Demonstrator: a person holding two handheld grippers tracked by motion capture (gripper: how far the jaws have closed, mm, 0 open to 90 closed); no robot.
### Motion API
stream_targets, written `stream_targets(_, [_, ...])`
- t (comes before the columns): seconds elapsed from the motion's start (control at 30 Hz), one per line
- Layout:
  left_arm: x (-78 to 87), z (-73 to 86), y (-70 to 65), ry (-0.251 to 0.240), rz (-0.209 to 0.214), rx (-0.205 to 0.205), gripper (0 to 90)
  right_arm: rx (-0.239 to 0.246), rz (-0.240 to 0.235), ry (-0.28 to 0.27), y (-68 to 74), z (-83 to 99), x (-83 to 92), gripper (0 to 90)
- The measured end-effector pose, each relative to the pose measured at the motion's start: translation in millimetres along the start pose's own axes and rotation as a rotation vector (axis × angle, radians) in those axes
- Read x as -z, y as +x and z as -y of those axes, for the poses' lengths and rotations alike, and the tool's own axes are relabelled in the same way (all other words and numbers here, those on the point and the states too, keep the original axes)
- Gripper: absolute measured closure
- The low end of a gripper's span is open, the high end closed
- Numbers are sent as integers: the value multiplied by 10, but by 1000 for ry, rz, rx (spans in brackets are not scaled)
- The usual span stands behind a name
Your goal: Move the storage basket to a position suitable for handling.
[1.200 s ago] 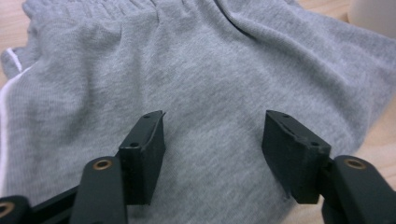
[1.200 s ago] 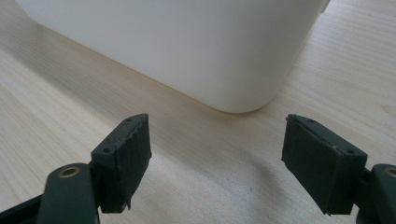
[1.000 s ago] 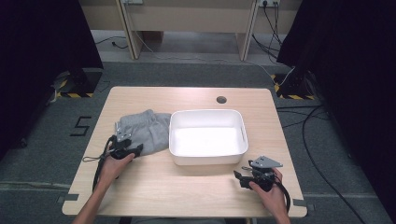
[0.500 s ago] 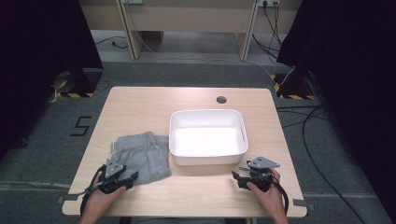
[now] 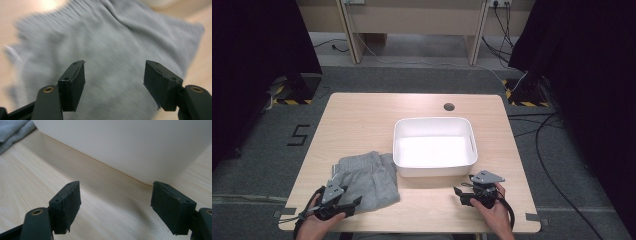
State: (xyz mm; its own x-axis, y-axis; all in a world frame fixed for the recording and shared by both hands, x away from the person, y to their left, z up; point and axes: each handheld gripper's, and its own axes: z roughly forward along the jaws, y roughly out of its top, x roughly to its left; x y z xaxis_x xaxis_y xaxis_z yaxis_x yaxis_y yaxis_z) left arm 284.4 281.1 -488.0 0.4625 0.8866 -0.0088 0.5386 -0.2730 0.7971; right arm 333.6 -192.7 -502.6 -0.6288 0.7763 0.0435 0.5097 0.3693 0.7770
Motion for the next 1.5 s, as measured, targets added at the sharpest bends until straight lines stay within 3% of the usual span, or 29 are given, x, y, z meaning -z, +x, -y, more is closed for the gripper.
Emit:
stream_targets(0.13, [-44, -130, 212, -12, -45, 27, 305, 15, -17, -7, 62, -39, -21, 243])
stream_targets(0.3, [-216, -167, 395, -4, -79, 62, 275, 46, -41, -13, 143, -58, -62, 238])
stream_targets(0.37, [-290, -150, 459, 21, -96, 56, 269, 45, -48, -13, 161, -57, -68, 236])
stream_targets(0.5, [-372, -78, 512, 73, -90, 54, 277, 74, -69, -14, 211, -70, -63, 214])
stream_targets(0.6, [-388, -19, 468, 97, -84, 30, 291, 74, -73, -23, 218, -74, -56, 210])
stream_targets(0.77, [-337, 24, 398, 106, -79, 38, 343, 77, -77, -19, 243, -61, -84, 212])
stream_targets(1.13, [-215, 102, 274, 124, -59, 40, 344, 83, -92, -20, 307, -78, -90, 216])
stream_targets(1.33, [-100, 210, 137, 107, -47, 36, 352, 106, -115, -15, 402, -99, -145, 219])
stream_targets(1.5, [3, 278, -12, 110, -33, -1, 358, 119, -128, -2, 475, -107, -208, 223])
